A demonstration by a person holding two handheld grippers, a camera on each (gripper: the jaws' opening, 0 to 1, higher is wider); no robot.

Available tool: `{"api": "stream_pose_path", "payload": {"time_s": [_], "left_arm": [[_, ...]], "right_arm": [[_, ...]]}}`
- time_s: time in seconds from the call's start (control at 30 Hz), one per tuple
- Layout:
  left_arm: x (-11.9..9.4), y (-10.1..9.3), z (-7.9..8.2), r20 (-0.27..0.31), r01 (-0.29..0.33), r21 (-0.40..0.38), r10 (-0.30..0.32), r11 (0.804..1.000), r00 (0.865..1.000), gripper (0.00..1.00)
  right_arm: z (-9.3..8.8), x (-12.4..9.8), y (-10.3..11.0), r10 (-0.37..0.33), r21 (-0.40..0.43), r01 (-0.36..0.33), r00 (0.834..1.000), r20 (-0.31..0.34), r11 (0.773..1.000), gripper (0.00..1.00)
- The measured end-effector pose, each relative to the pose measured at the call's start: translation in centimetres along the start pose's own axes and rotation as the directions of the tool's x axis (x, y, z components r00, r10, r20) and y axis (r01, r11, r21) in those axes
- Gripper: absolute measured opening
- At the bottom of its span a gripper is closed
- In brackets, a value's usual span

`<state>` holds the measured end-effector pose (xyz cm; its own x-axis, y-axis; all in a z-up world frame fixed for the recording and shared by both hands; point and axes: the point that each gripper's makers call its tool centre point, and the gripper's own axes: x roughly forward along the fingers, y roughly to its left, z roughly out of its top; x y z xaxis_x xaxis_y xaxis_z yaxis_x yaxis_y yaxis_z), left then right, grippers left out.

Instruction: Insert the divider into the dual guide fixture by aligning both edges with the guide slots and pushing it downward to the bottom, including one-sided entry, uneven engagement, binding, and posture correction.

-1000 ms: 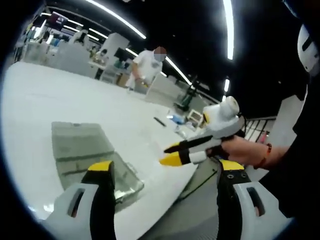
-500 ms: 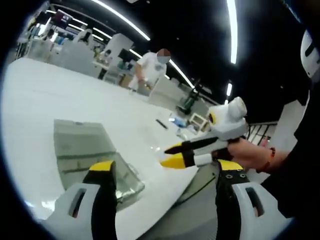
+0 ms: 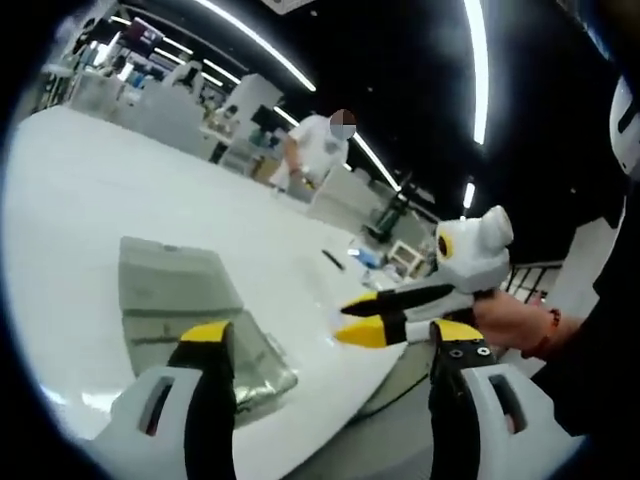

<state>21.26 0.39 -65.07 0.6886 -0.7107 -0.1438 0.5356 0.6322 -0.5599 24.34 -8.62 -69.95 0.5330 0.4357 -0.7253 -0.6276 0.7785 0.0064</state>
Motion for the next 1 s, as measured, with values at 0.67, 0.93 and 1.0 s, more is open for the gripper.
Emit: {"api": "stream_pose_path", "payload": {"time_s": [0.67,0.93,1.0], "left_arm": [[0.3,0.4,0.3,0.026,-0.011,-0.017,0.011,1.0,1.0,0.64],[0.3,0.7,0.2,0.026,-0.023,-0.032,0.024,0.999,0.999,0.59],[0.3,0.8,0.1,0.023,-0.026,-0.041,0.027,0.999,0.999,0.58]], "right_arm": [[1.2,-0.1,1.9,0.045,-0.021,-0.045,0.999,0.026,0.999,0.28],[1.5,-0.2,2.5,0.05,-0.05,-0.048,0.998,0.03,0.998,0.28],[1.5,-0.2,2.6,0.051,-0.053,-0.049,0.998,0.031,0.997,0.28]]}}
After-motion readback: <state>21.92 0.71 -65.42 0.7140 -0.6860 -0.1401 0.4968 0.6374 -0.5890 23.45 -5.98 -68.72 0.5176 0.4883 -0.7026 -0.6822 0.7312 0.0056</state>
